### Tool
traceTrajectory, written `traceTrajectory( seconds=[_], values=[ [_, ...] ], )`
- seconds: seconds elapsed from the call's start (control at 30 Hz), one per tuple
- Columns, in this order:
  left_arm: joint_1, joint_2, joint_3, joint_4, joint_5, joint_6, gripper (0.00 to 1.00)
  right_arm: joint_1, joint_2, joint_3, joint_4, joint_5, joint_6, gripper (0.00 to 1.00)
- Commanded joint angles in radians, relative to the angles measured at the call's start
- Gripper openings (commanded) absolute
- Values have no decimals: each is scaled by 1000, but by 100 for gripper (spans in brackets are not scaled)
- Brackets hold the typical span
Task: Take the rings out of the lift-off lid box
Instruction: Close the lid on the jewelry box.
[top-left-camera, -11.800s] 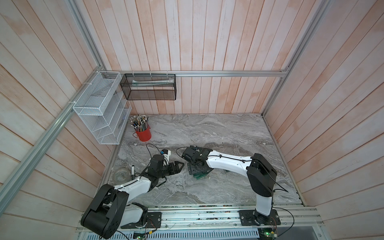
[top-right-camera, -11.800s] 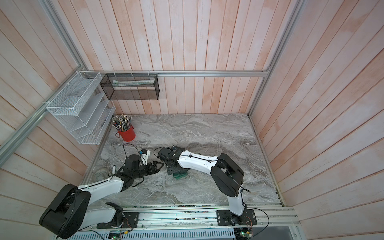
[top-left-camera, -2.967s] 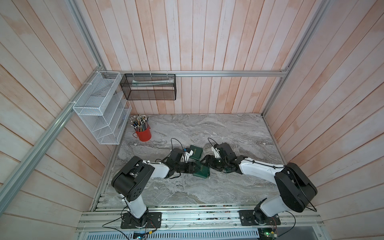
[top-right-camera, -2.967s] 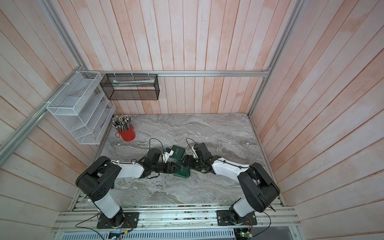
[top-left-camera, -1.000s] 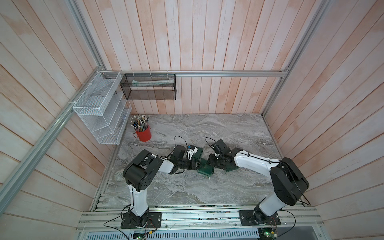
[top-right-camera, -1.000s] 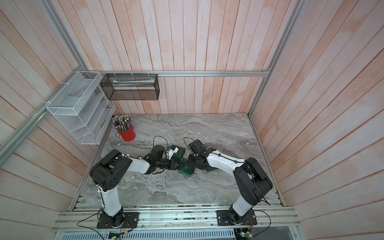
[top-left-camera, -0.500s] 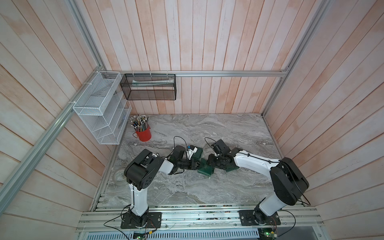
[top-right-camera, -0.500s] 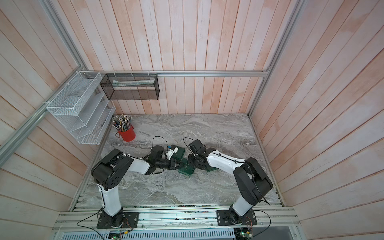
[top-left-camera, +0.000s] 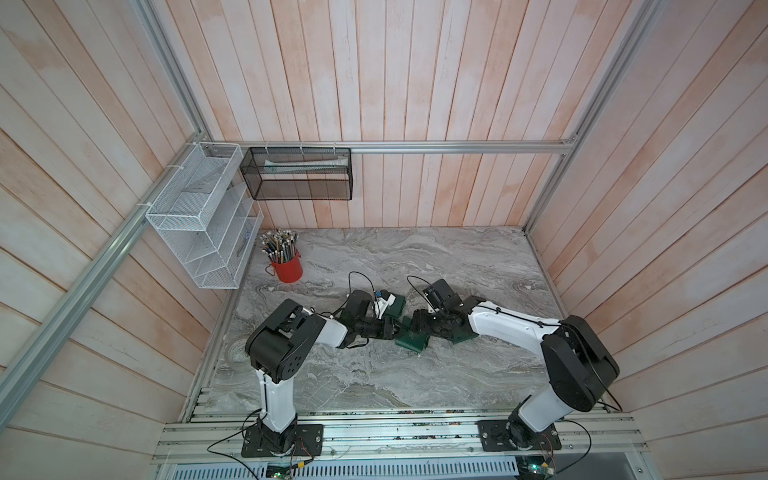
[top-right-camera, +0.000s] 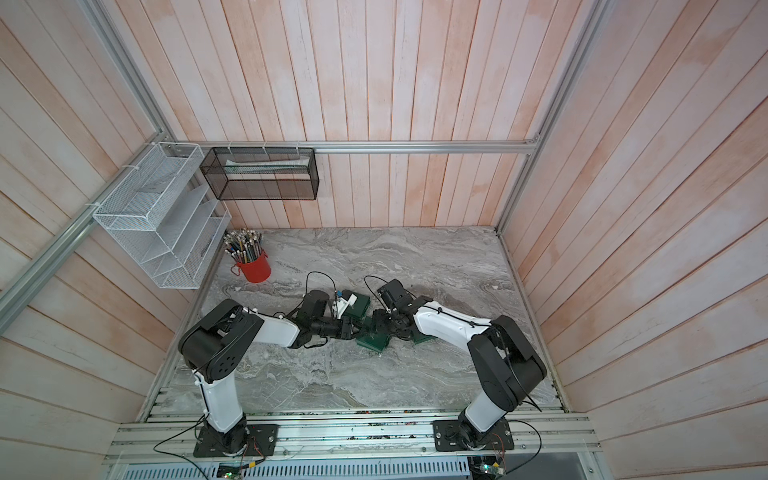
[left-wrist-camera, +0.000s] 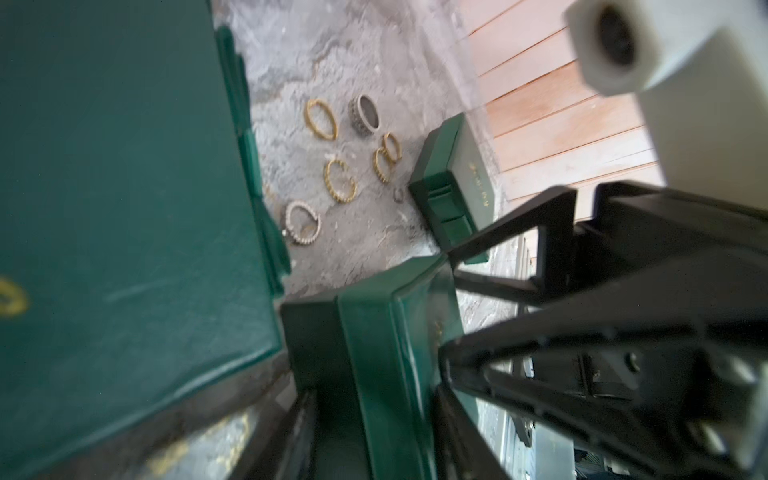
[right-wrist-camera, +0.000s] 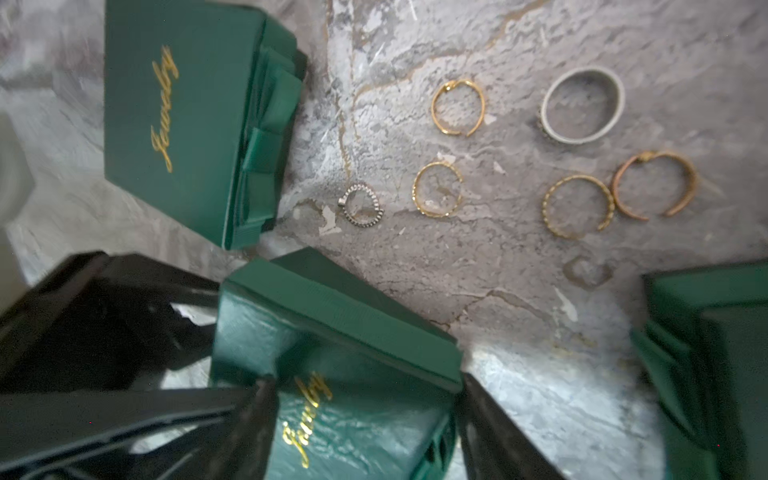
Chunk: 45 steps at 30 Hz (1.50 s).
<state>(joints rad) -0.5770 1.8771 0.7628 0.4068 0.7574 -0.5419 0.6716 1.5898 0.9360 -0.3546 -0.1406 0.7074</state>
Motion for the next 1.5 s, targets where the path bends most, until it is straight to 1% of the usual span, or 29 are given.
traceTrajectory(
  seconds=[0.0, 0.03, 0.1, 0.23, 0.37, 0.43, 0.5, 0.6, 0.73, 0.93, 1.1, 1.17, 1.23, 1.3, 1.33, 1.4, 1.47],
  values=[
    [-20, -23, -7, -223, -34, 37, 98, 10, -76, -16, 74, -63, -93, 79],
    [-8, -36, -6, -223, -26, 36, 100, 7, -88, -23, 68, -55, -112, 82],
    [18, -66, -9, -230, -20, 33, 100, 6, -112, -35, 60, -41, -159, 84],
    [64, -140, -15, -280, -36, 41, 100, 18, -168, -61, 60, 1, -248, 90],
    [109, -214, -38, -319, -52, 33, 100, 36, -188, -92, 33, 66, -250, 94],
    [126, -261, -64, -327, -84, 24, 100, 67, -179, -94, 12, 110, -248, 95],
    [140, -302, -86, -334, -115, 23, 100, 128, -160, -91, 3, 172, -265, 98],
    [163, -338, -111, -329, -127, 16, 100, 195, -105, -73, -20, 246, -288, 98],
    [174, -348, -123, -330, -128, 14, 100, 222, -40, -51, -24, 260, -313, 98],
    [177, -361, -145, -324, -132, 6, 100, 229, 18, 12, -83, 362, -350, 98],
    [176, -360, -156, -310, -133, -2, 100, 229, -13, 41, -93, 371, -380, 98],
    [177, -358, -159, -304, -140, 0, 100, 227, -36, 58, -102, 351, -396, 98],
    [177, -350, -157, -303, -139, 2, 100, 227, -62, 57, -91, 339, -425, 98],
    [179, -337, -151, -298, -132, 3, 100, 217, -73, 37, -83, 369, -433, 98],
    [179, -330, -148, -295, -127, 3, 100, 206, -70, 34, -92, 364, -450, 98],
    [179, -321, -147, -288, -121, -1, 100, 183, -63, 40, -112, 328, -485, 98],
    [179, -318, -150, -282, -119, -6, 100, 162, -65, 43, -115, 253, -518, 98]
  ],
)
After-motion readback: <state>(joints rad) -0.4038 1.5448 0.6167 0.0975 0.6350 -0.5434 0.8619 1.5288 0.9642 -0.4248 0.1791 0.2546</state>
